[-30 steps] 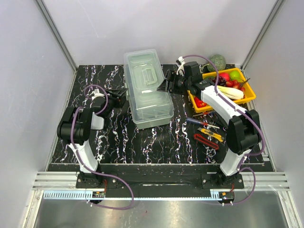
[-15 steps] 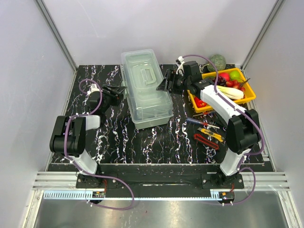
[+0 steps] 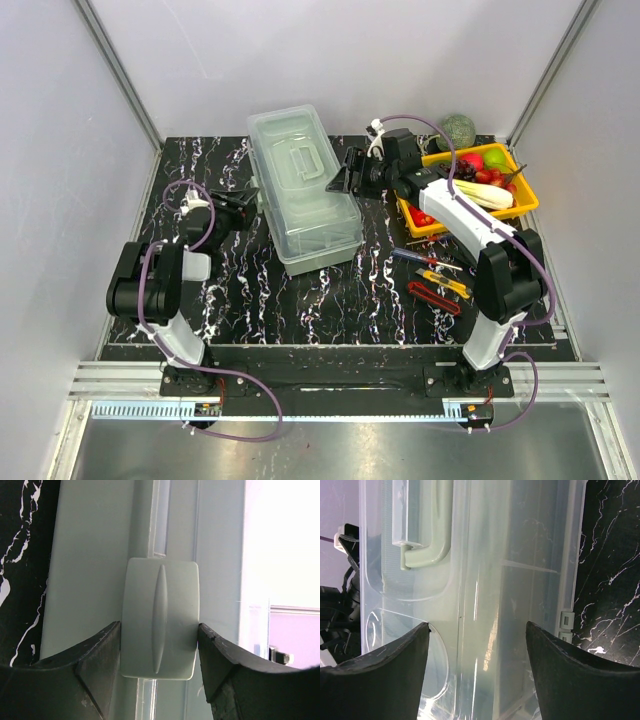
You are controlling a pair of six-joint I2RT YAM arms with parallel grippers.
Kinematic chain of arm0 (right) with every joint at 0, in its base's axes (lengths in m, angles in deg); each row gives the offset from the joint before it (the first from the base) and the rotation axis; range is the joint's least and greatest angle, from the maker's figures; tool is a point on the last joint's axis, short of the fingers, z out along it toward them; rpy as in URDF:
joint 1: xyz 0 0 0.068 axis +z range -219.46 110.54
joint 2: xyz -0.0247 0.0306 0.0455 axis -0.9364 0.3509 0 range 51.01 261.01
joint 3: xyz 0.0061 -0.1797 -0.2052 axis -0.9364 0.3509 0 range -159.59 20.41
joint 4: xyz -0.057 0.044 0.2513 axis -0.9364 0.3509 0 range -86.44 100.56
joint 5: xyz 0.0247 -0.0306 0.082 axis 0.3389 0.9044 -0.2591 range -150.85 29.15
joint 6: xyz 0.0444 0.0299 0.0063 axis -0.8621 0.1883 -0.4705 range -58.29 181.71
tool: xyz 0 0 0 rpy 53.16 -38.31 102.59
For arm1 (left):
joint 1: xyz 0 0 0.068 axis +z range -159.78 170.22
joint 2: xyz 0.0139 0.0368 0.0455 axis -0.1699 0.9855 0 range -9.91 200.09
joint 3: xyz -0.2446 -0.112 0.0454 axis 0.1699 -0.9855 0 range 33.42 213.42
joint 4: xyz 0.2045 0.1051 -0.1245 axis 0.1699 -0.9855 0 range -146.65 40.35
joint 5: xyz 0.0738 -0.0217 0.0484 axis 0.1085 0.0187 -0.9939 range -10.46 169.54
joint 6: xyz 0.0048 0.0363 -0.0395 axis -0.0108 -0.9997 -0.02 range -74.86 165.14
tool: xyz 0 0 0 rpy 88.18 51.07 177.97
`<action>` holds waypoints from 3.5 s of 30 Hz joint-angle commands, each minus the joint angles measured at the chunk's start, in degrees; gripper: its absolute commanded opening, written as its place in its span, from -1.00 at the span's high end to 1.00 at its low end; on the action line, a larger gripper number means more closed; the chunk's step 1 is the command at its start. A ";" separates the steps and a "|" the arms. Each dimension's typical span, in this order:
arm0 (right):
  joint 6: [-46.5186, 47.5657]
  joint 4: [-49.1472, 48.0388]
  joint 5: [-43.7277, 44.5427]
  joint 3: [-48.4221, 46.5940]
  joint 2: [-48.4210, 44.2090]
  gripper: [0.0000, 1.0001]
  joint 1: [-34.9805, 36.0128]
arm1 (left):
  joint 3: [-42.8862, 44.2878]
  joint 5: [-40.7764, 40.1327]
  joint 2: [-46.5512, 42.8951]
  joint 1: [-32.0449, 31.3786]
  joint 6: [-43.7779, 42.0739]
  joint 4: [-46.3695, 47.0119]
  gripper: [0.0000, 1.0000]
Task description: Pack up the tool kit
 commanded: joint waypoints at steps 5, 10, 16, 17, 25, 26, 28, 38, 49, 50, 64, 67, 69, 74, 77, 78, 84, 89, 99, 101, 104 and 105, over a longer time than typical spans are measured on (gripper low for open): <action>-1.24 9.31 8.17 1.65 5.61 -0.57 1.09 | -2.49 3.09 4.12 0.65 11.27 31.47 0.74; -2.03 9.57 8.96 1.47 5.87 -0.57 1.09 | -5.13 1.77 6.14 1.44 12.06 35.69 0.55; -2.30 9.66 8.96 1.30 6.31 -0.56 1.09 | -8.64 -0.86 7.81 2.06 12.51 39.57 -0.26; -2.38 9.75 9.14 1.30 6.31 -0.57 1.09 | -9.17 -1.22 7.81 2.15 12.42 39.57 -0.41; -2.73 9.84 10.02 1.30 6.05 -0.59 1.00 | -14.10 -7.10 5.01 2.24 9.96 35.19 -0.98; -2.73 9.92 10.37 1.30 5.96 -0.60 1.09 | -14.53 -7.54 3.87 2.32 9.35 33.26 -0.98; -2.65 10.27 11.07 1.12 5.43 -0.61 1.18 | -15.15 -8.60 1.24 2.41 7.42 29.48 -0.98; -0.54 13.87 15.73 -2.39 1.13 -0.70 0.74 | 9.24 -19.75 -27.07 2.68 -16.21 -52.30 -0.98; 1.66 16.60 21.62 -2.31 -5.73 -0.74 0.03 | 31.06 -7.15 -24.98 1.36 -28.88 -71.10 -0.98; 1.75 16.60 21.36 -1.96 -5.82 -0.74 0.03 | 32.82 -6.24 -23.66 0.23 -29.15 -71.43 -0.98; 2.10 12.56 0.89 12.09 -14.34 -0.05 0.30 | 56.54 0.63 -6.61 -12.87 -36.79 -73.44 -0.98; 2.10 12.56 -0.44 15.17 -16.54 0.03 1.43 | 61.30 -0.17 -3.01 -14.72 -37.77 -76.96 -0.98; 2.10 12.56 -0.79 17.28 -17.51 0.06 3.28 | 62.89 0.01 -1.16 -15.43 -36.89 -78.20 -0.95; 2.63 12.82 2.63 20.36 -19.26 0.11 6.45 | 65.70 -0.61 2.10 -16.66 -35.31 -81.10 -0.85; 3.15 13.18 5.17 20.54 -20.58 0.10 6.45 | 67.19 -0.69 3.94 -17.36 -34.87 -81.98 -0.77; 3.15 13.18 6.14 20.37 -20.93 0.10 6.45 | 68.51 -0.78 4.56 -17.71 -34.78 -82.50 -0.76; 2.98 13.35 10.54 20.02 -21.99 0.02 6.45 | 75.80 -3.32 8.86 -20.52 -37.76 -87.16 -0.59; 3.85 13.44 12.48 20.72 -23.13 0.01 6.45 | 81.78 -7.62 13.25 -21.58 -38.56 -93.30 -0.40; 4.03 13.09 13.80 22.56 -24.01 0.00 6.45 | 82.32 -16.52 16.24 -22.37 -36.54 -97.37 -0.22; 4.30 13.00 13.62 22.65 -23.93 0.00 6.45 | 82.49 -13.18 17.21 -22.29 -36.28 -96.31 -0.22; 4.65 12.83 13.45 22.74 -23.75 -0.01 6.45 | 83.63 -12.30 18.97 -22.37 -36.01 -96.39 -0.21; 4.74 12.91 13.27 22.74 -23.66 -0.02 6.45 | 83.72 -12.56 19.15 -22.29 -35.75 -96.31 -0.21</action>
